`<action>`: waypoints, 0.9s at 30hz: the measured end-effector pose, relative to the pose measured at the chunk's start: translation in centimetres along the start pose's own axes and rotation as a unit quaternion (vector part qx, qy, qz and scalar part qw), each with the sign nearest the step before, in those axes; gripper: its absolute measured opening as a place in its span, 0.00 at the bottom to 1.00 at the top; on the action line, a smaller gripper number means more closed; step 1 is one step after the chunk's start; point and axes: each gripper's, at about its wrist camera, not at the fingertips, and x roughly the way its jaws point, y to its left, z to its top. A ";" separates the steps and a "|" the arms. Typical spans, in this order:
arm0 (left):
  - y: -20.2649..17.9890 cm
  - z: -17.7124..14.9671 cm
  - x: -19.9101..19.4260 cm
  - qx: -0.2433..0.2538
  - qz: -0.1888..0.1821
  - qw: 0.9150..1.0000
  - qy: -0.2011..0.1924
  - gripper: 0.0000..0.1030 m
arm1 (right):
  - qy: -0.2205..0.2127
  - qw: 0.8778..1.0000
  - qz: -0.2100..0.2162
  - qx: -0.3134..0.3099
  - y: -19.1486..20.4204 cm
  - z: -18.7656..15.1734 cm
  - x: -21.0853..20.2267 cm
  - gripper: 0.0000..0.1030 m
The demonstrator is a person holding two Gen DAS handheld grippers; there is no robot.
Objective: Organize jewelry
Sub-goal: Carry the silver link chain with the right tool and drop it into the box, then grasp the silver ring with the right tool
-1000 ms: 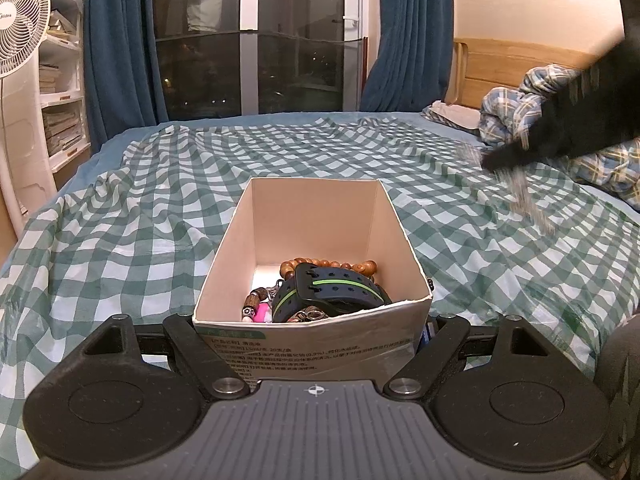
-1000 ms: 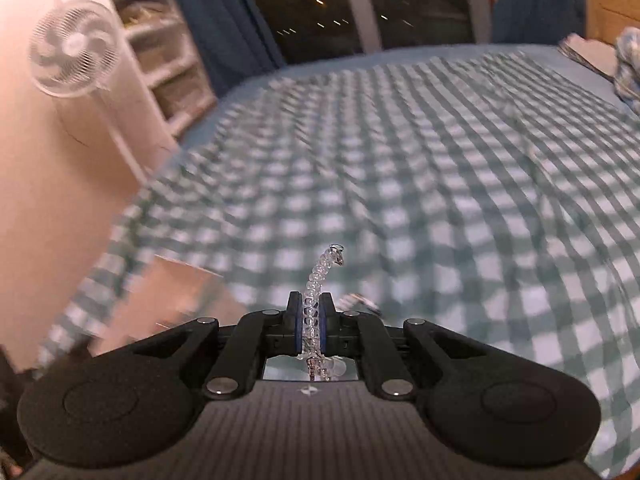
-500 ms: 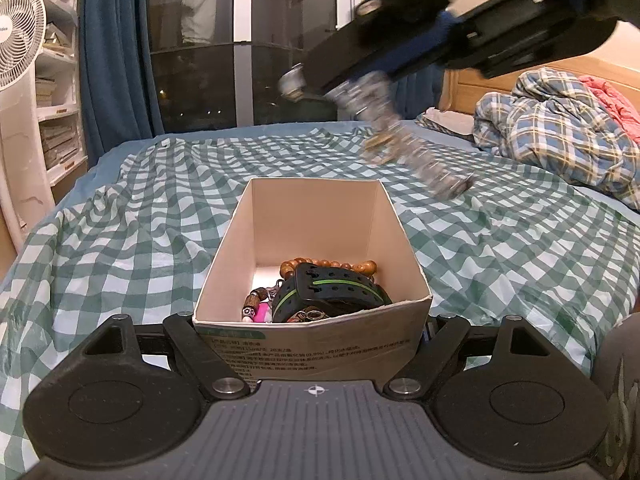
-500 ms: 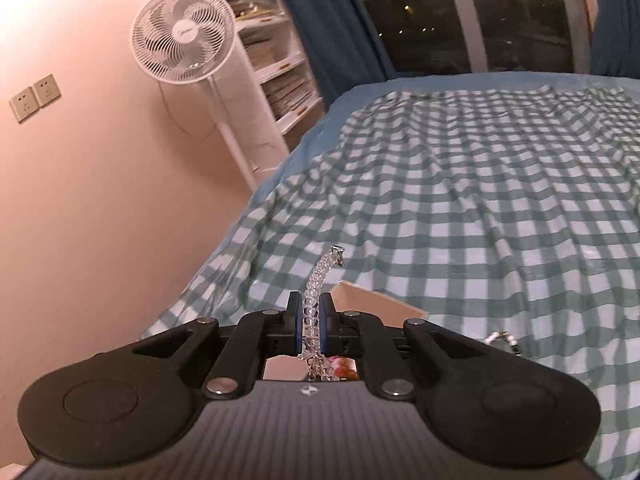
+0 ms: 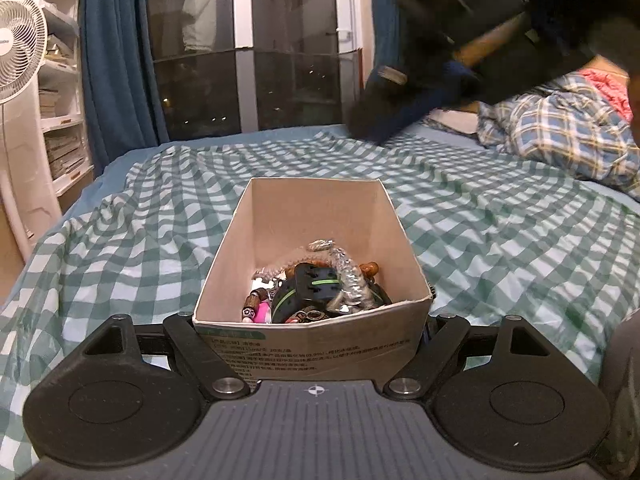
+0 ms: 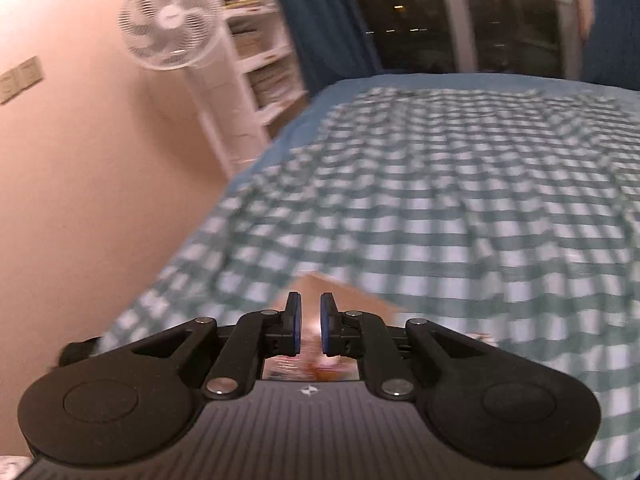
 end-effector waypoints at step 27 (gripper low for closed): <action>2.0 0.3 1.1 -0.041 0.015 0.999 0.026 0.54 | 0.108 0.988 -0.104 0.022 -8.5 -9.7 12.6 1.00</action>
